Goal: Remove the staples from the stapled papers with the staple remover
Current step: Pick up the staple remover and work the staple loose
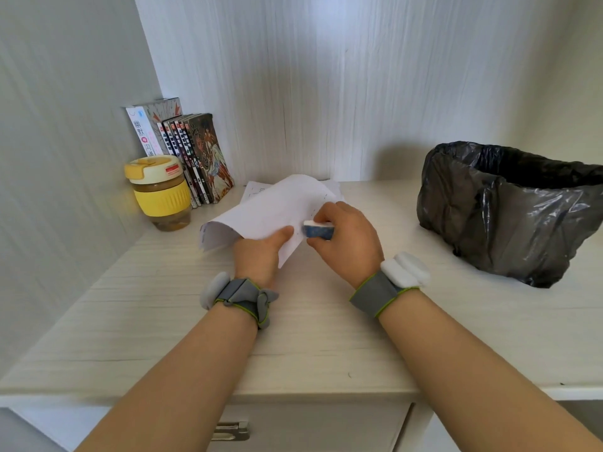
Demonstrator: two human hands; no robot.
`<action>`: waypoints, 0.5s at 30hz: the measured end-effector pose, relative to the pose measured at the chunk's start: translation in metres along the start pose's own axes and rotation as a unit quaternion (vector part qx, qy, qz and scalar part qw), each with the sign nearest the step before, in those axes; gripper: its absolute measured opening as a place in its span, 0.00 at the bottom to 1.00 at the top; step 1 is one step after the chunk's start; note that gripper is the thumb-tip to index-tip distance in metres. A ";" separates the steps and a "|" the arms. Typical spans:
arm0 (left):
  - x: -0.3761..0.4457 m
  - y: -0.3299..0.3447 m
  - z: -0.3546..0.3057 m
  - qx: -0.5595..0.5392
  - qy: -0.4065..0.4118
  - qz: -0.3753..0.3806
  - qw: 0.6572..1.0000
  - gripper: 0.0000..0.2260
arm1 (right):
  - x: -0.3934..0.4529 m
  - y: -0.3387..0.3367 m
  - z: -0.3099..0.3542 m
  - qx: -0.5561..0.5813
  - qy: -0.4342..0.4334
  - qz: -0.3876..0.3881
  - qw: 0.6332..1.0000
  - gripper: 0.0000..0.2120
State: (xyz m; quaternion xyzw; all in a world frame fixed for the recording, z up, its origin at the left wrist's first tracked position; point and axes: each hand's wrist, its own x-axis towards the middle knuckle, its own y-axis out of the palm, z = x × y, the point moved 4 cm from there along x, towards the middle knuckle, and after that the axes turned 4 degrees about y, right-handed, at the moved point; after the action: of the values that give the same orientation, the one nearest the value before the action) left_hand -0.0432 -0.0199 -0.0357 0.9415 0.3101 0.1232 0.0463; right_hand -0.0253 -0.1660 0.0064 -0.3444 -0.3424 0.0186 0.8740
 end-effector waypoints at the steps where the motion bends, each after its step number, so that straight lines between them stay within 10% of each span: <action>1: 0.000 -0.001 -0.001 0.003 0.007 0.001 1.000 0.10 | 0.002 -0.001 -0.006 0.022 0.033 0.008 0.999 0.09; 15: -0.001 0.002 -0.001 -0.026 0.020 0.020 0.999 0.12 | 0.006 0.002 -0.019 0.183 0.135 0.096 0.969 0.07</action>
State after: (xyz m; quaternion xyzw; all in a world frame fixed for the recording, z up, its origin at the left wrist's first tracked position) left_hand -0.0430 -0.0222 -0.0342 0.9434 0.2890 0.1506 0.0620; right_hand -0.0093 -0.1744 -0.0013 -0.2086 -0.1778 0.1179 0.9544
